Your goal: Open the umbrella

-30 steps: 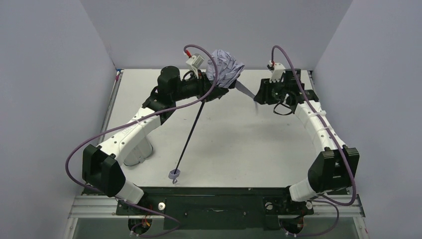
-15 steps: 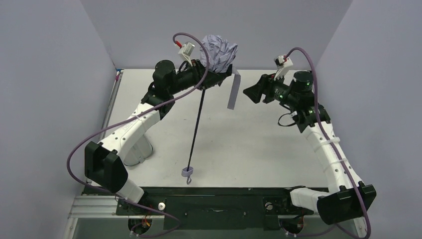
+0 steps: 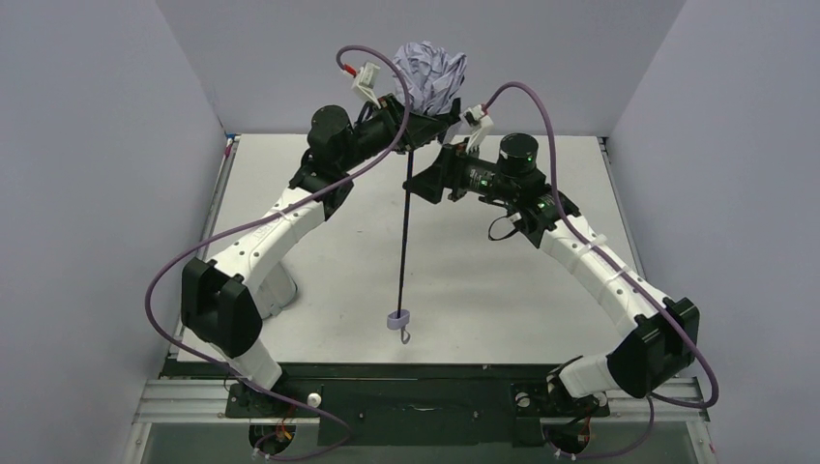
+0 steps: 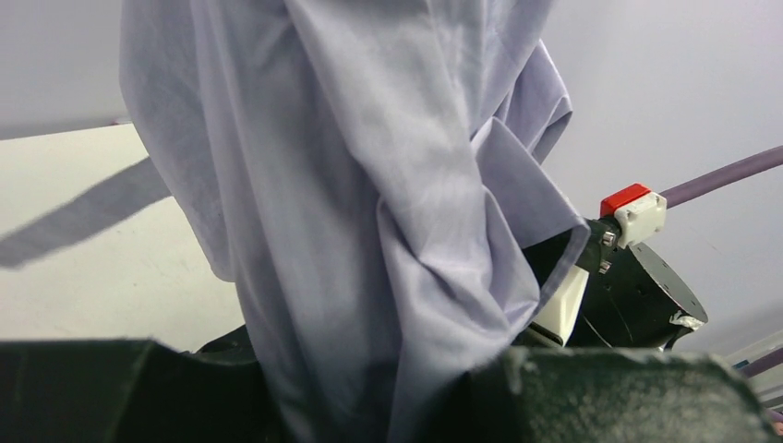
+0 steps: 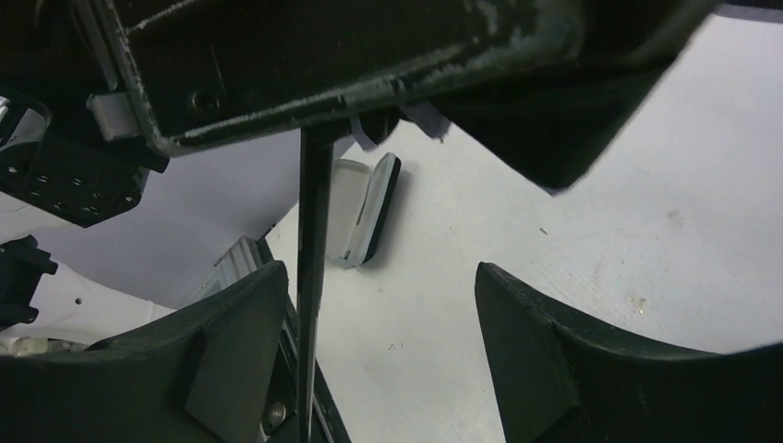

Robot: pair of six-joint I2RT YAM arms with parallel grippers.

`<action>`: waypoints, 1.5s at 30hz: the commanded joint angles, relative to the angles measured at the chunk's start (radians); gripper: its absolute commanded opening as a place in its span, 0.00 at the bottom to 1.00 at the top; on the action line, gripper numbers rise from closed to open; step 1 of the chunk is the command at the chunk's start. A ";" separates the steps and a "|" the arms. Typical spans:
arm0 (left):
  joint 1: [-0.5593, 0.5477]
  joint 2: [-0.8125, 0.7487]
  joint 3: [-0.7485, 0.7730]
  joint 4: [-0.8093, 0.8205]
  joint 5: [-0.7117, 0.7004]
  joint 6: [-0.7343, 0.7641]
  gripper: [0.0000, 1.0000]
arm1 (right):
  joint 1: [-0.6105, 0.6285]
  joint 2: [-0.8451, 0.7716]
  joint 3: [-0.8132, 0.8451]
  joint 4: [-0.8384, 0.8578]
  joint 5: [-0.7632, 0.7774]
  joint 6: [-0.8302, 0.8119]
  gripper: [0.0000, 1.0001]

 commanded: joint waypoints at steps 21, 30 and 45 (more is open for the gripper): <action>0.083 -0.077 -0.004 0.012 0.063 0.159 1.00 | -0.139 0.039 0.029 0.217 -0.208 0.238 0.00; 0.185 -0.221 -0.107 -0.153 0.126 0.641 0.97 | -0.202 0.053 0.007 0.247 -0.230 0.383 0.00; -0.096 -0.484 -0.521 -0.221 0.179 1.985 0.85 | -0.188 0.105 0.023 0.401 -0.311 0.634 0.00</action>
